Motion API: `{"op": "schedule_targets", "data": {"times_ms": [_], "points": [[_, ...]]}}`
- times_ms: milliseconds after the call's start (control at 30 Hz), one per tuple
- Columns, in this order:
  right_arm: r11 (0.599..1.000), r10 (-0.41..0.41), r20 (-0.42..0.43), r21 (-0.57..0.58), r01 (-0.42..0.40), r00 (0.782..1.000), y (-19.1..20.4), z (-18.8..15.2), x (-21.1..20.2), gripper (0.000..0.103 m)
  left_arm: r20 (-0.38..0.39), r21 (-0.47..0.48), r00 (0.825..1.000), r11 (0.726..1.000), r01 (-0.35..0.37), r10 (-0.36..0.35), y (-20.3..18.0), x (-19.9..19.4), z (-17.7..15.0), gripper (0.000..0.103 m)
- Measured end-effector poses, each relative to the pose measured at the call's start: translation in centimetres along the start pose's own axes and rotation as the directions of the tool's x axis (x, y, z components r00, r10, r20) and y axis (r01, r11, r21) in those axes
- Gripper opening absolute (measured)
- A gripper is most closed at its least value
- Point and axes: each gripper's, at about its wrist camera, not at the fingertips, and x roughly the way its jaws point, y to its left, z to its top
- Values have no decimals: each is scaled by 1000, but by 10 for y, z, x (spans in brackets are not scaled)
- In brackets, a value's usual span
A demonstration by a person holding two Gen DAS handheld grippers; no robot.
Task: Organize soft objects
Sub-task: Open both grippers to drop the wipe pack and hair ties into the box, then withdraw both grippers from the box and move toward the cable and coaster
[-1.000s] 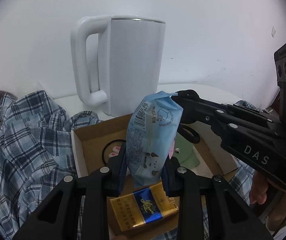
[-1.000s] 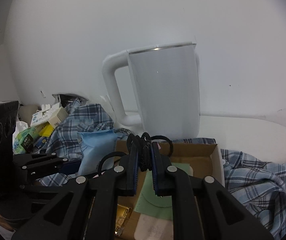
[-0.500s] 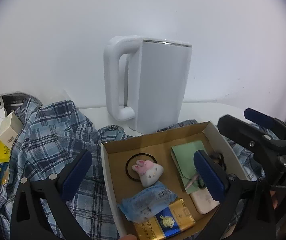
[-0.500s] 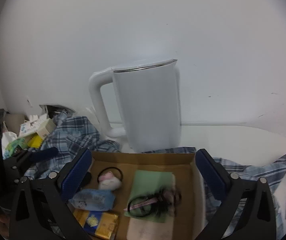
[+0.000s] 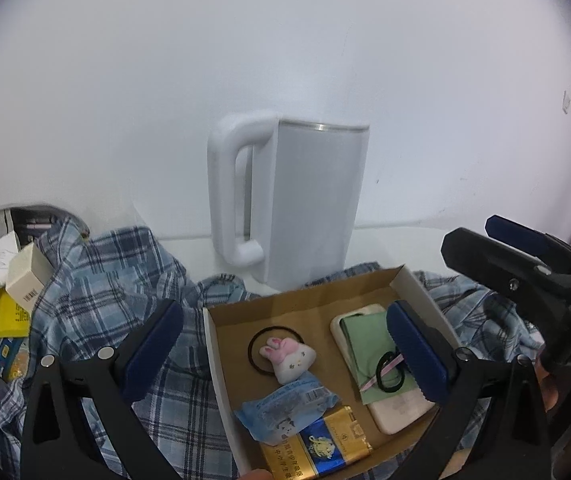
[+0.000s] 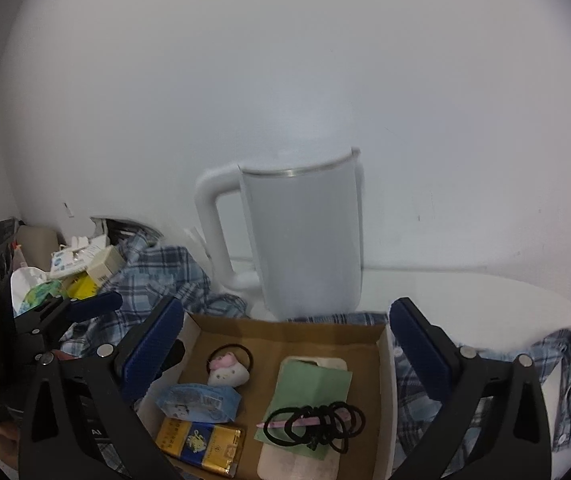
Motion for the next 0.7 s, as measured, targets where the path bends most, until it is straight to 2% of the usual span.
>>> {"op": "schedule_targets", "data": {"times_ms": [267,367,533,700], "points": [[999,47,108,-32,-44,993,9,22,-39,103,103,15,995,1000,7,-9,-4,-43,16,103],[997,63,137,-46,-57,989,17,28,-51,103,149,17,989,1000,21,-24,-5,-62,22,103],[993,94,182,-80,-81,979,30,34,-73,103,202,-6,975,996,94,-91,-2,-91,32,103],[989,113,241,-118,-86,964,43,41,-100,103,262,9,961,996,91,-91,-5,-120,37,103]]}}
